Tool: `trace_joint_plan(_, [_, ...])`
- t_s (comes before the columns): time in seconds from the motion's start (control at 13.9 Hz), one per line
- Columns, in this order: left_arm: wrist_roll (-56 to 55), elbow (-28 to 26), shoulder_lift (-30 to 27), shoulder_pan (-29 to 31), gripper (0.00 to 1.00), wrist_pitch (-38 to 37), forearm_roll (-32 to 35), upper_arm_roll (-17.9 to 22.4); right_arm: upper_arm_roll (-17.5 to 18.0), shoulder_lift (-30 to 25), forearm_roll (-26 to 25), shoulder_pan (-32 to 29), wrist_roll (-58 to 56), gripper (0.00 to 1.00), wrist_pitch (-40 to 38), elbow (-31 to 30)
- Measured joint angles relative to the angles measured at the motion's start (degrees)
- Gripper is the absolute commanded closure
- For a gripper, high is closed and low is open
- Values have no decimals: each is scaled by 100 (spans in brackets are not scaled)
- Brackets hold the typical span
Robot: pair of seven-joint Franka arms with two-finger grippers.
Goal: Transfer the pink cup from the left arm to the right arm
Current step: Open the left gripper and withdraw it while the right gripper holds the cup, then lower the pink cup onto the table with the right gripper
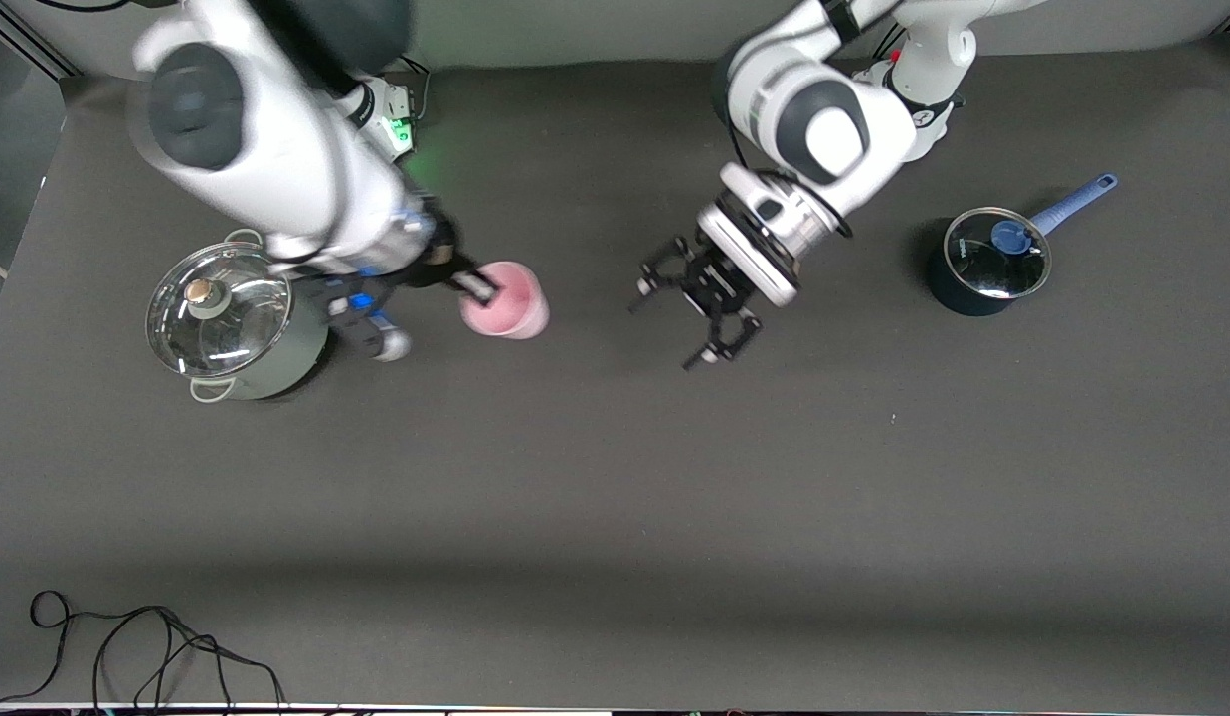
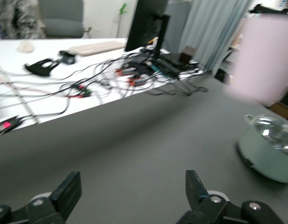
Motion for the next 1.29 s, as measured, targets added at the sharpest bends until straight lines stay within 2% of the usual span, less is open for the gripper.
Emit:
trace_joint_plan(0.22, [46, 9, 209, 11, 1, 1, 96, 341, -38, -241, -12, -915, -1570, 100, -592, -1])
trace_joint_plan(0.36, [48, 14, 220, 26, 0, 43, 237, 511, -206, -344, -18, -1459, -2740, 100, -847, -5])
trace_joint_plan(0.57, [49, 103, 219, 34, 0, 163, 446, 654, -718, -445, -412, -1749, -4402, 100, -953, -98])
trace_joint_plan(0.72, [49, 215, 220, 42, 0, 169, 597, 774, -909, -456, -576, -1731, -4916, 100, -890, -207])
trace_joint_plan(0.93, [49, 306, 230, 47, 0, 169, 881, 846, -1009, -527, -587, -1712, -5058, 100, -157, -766])
trace_joint_plan(1.29, [53, 460, 430, 48, 0, 138, 1389, 907, -1034, -932, -603, -1681, -5414, 100, 2211, -2921])
